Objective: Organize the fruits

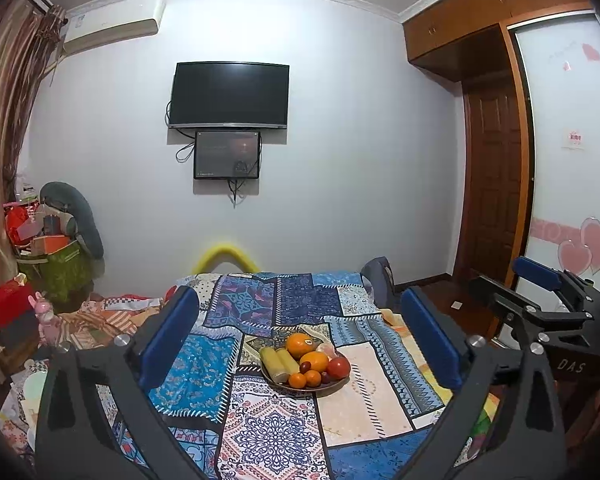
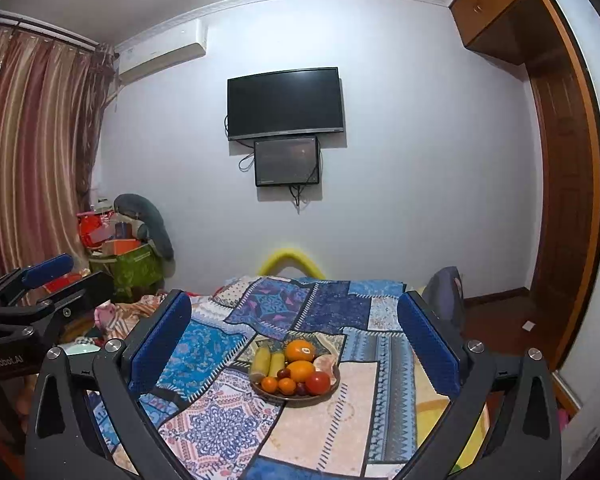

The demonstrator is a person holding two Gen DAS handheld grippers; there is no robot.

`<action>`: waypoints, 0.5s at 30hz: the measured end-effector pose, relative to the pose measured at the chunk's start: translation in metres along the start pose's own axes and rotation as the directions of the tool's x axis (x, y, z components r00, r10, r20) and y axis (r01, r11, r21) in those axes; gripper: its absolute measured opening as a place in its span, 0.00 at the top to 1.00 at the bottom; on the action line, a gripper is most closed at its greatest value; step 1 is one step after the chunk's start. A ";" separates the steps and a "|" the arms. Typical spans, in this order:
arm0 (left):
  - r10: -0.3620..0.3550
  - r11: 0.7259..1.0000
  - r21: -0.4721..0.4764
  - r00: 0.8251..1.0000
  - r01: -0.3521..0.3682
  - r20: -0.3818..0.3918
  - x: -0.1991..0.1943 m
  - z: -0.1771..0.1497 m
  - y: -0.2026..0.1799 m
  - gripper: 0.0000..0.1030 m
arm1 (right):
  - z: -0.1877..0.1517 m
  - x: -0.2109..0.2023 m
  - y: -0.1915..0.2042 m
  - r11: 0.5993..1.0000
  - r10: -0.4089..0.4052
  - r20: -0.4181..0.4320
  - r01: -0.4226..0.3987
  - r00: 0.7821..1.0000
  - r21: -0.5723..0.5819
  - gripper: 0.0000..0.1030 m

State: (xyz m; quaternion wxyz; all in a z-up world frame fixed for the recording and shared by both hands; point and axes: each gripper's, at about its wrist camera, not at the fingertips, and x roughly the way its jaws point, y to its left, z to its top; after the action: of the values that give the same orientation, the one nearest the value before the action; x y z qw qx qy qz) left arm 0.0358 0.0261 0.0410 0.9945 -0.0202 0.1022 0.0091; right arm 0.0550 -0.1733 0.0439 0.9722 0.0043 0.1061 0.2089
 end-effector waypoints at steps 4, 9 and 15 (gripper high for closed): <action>-0.001 1.000 -0.004 1.000 0.001 0.000 -0.002 -0.001 0.000 0.00 | -0.002 -0.002 0.000 1.000 0.000 0.001 0.000 1.000 -0.005 0.00; -0.005 1.000 -0.008 1.000 0.005 -0.002 -0.003 -0.001 0.002 0.00 | -0.003 -0.004 0.000 1.000 0.003 -0.002 -0.003 1.000 -0.006 0.00; -0.007 1.000 -0.001 1.000 0.007 -0.003 -0.003 0.000 0.000 0.00 | -0.003 -0.004 0.001 1.000 0.007 -0.002 -0.007 1.000 -0.007 0.00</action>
State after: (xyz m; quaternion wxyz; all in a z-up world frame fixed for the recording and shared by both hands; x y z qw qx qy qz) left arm 0.0330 0.0261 0.0411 0.9944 -0.0208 0.1035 0.0057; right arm 0.0503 -0.1743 0.0414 0.9713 0.0009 0.1065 0.2127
